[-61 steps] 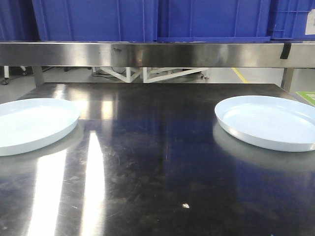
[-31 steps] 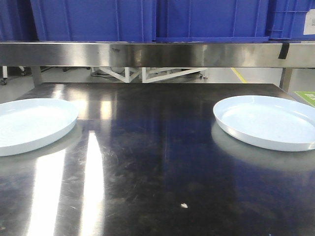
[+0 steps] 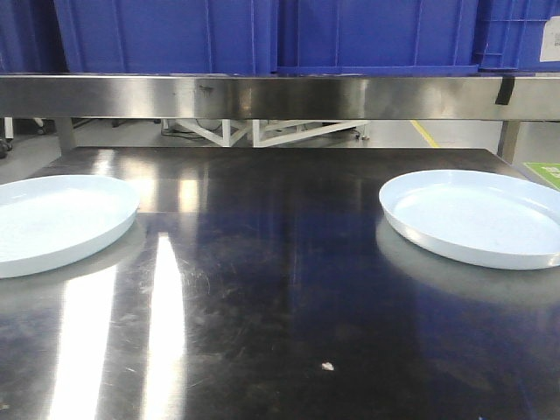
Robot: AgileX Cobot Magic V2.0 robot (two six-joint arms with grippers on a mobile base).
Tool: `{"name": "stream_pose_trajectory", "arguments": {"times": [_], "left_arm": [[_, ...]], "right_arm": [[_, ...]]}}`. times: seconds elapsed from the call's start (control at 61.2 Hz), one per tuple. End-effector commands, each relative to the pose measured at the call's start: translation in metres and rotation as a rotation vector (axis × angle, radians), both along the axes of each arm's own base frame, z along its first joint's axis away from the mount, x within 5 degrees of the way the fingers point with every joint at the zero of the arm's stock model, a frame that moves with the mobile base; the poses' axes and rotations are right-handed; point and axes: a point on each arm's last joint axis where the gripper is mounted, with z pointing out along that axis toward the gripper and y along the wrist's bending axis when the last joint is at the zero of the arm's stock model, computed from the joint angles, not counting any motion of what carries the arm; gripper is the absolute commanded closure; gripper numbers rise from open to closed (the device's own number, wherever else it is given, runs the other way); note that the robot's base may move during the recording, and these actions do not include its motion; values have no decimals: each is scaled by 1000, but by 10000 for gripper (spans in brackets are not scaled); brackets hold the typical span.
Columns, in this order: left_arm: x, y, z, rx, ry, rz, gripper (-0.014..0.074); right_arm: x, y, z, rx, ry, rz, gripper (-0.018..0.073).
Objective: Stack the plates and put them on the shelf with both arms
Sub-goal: 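Lower the left gripper to the rim of the plate nearest it and grasp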
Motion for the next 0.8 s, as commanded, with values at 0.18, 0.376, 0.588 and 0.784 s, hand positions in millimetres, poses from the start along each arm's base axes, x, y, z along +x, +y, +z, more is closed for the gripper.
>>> {"name": "stream_pose_trajectory", "arguments": {"times": [0.18,0.376,0.588,0.784], "left_arm": [[1,0,16,26,-103,-10,106],[15,-8,7,-73,-46,-38,17],[37,-14,-11,-142,58,-53,17],[63,-16,-34,-141,171,-49,17]], "right_arm": [[9,-1,3,-15,26,5,224],[9,0,-5,-8,101,9,61],[9,0,-5,-8,107,10,61],[9,0,-6,-7,121,11,61]]}}
